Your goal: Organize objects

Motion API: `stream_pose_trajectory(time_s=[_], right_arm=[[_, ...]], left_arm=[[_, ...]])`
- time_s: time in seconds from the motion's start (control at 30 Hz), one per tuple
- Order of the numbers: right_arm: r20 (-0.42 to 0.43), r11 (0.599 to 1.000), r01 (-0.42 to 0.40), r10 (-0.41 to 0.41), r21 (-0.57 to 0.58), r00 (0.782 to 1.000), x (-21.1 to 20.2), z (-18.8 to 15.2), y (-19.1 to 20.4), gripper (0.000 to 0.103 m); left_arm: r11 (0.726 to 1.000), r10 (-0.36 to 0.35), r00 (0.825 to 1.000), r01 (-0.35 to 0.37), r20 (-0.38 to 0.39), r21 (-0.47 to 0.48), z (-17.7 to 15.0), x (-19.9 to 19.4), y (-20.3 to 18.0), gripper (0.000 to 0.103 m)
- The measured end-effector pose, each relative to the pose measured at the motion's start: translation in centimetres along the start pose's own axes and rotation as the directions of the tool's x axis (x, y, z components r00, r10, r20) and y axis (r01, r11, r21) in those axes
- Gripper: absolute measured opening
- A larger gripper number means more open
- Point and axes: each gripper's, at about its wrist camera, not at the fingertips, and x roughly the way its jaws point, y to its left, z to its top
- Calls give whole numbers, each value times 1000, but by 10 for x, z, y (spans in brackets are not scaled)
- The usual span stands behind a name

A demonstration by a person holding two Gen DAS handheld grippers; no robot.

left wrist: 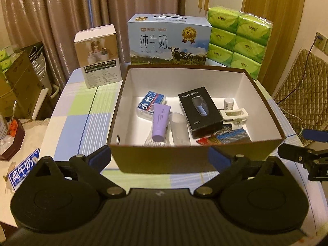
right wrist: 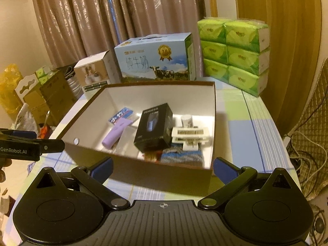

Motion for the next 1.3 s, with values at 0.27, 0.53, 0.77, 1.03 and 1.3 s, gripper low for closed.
stream_pose_trajectory(time_s=[0.27,0.53,0.77,1.03,1.3], right_arm=[[-34,1000,-19,19,-4,999,-28,-24,2,101],[-38,999,-46,45,-12,998,-51,-44,5,101],[-55,998,-66,65,-16,996,-66,-62,7,101],[-79,997,-81,80,-7,994,-84,-84,17,101],[-99,998,-59,59,9,993,-101,-103,36,101]], left_arm=[[999,13,1000,-13,-15,-34,-35,-37,-9,102],[997,45,998,-48,-37,-65,-72,-65,-18,102],[996,81,996,-82,-36,-46,-97,-88,-28,102],[997,62,997,-64,-36,-32,-118,-108,-37,102],[999,22,999,-23,-31,-36,-132,-128,-31,102]])
